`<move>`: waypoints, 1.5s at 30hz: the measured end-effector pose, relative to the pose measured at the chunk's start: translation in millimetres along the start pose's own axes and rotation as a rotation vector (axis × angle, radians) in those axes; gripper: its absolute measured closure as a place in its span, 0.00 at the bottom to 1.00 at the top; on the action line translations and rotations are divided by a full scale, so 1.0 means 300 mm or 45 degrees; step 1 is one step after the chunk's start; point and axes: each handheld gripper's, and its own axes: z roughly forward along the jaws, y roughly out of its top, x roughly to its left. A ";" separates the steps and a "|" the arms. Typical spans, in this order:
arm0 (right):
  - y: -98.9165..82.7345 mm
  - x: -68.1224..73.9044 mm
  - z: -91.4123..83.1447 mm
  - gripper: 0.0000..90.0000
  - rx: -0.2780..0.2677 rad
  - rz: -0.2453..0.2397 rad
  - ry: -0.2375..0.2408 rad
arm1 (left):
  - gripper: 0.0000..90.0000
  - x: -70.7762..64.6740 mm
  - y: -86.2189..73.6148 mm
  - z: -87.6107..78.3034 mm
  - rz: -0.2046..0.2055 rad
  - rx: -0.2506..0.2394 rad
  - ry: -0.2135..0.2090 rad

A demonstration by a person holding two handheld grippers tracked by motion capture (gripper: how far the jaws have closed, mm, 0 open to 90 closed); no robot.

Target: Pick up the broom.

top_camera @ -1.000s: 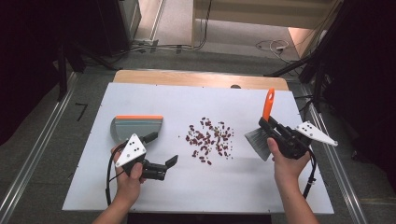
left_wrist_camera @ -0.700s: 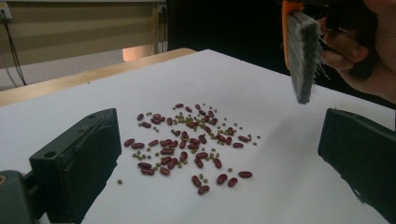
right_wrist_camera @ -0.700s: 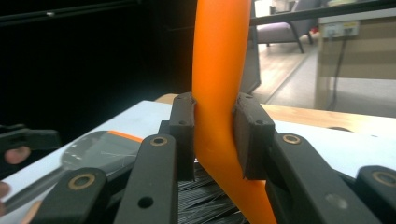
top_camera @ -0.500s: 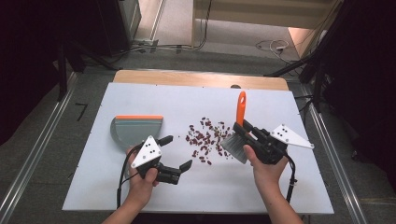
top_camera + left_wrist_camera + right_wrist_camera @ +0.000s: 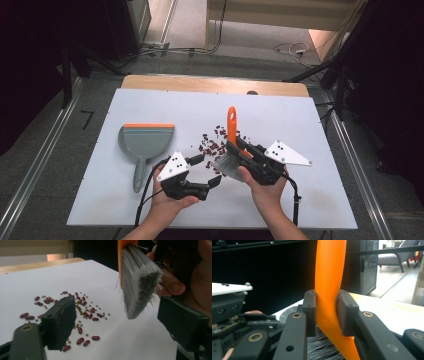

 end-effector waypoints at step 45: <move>0.027 -0.043 0.011 0.43 0.197 -0.030 0.326 | 0.96 0.100 0.026 -0.060 0.029 0.033 -0.223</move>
